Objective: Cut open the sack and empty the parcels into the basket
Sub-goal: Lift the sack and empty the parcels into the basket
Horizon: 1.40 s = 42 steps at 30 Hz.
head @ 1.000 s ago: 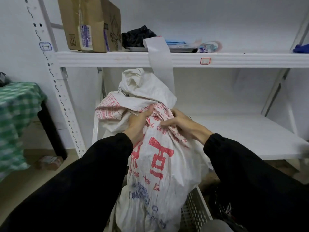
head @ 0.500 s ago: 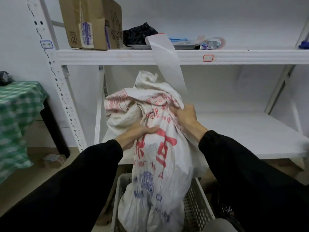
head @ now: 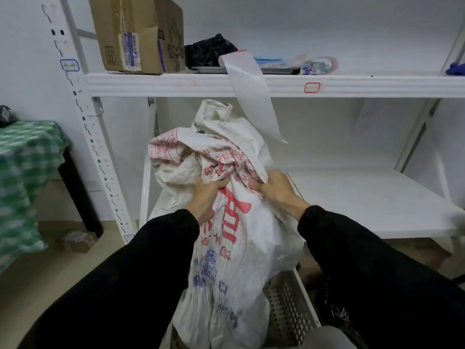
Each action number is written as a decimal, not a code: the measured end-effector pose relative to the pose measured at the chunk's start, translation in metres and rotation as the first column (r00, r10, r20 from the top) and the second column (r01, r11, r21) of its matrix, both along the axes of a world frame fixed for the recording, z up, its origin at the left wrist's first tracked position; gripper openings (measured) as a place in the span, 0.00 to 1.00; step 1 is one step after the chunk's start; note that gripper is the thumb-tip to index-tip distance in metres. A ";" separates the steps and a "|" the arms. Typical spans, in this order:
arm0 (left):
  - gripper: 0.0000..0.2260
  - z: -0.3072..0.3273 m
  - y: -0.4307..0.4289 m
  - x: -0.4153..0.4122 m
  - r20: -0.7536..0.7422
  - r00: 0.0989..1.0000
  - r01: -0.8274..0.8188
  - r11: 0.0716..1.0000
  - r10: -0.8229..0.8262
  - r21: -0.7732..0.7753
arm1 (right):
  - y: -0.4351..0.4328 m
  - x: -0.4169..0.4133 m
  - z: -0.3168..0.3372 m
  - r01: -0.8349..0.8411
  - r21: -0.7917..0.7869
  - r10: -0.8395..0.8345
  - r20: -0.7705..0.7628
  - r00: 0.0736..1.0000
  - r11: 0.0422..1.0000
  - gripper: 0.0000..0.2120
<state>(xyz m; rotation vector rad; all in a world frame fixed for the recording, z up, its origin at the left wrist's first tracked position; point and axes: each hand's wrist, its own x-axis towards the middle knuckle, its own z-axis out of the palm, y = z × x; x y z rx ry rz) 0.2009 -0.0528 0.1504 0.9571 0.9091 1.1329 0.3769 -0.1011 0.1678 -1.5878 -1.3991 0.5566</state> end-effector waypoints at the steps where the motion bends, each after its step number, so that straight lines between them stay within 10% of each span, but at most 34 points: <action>1: 0.18 -0.002 -0.001 -0.004 -0.038 0.999 0.030 0.998 -0.028 0.052 | 0.002 -0.002 0.004 0.046 0.056 -0.046 -0.003 0.999 0.997 0.06; 5: 0.20 -0.018 0.001 -0.022 -0.198 0.975 0.124 0.985 -0.099 0.121 | 0.013 -0.014 0.013 0.148 0.140 -0.119 -0.197 0.973 0.979 0.10; 8: 0.14 -0.021 0.003 -0.020 -0.220 0.975 -0.005 0.990 0.036 0.139 | 0.010 -0.024 0.009 0.014 0.053 -0.011 -0.060 0.998 0.999 0.11; 12: 0.11 -0.017 0.003 -0.020 -0.078 0.995 -0.046 0.990 0.057 0.133 | 0.004 -0.006 0.017 0.060 0.097 -0.029 -0.288 0.957 0.993 0.10; 17: 0.10 -0.008 0.008 -0.018 -0.146 0.989 0.007 0.976 0.025 0.217 | -0.001 0.002 0.031 0.081 0.126 -0.091 0.075 0.993 0.989 0.10; 32: 0.10 -0.008 0.009 -0.014 -0.220 0.974 0.030 0.938 0.050 0.346 | 0.020 0.014 0.047 0.155 0.184 -0.221 0.422 0.879 0.971 0.10; 36: 0.14 -0.001 0.016 -0.012 -0.180 0.982 0.017 0.924 0.056 0.383 | 0.018 0.013 0.044 0.234 0.233 -0.303 0.323 0.897 0.944 0.07; 39: 0.15 -0.005 0.019 -0.013 -0.138 0.989 -0.011 0.958 0.053 0.286 | 0.010 0.005 0.042 -0.010 0.183 -0.023 0.174 0.985 0.983 0.07; 42: 0.16 -0.012 0.021 -0.014 0.068 0.996 -0.071 0.984 0.061 0.162 | 0.007 0.013 0.037 -0.119 -0.028 0.118 -0.031 0.992 0.992 0.36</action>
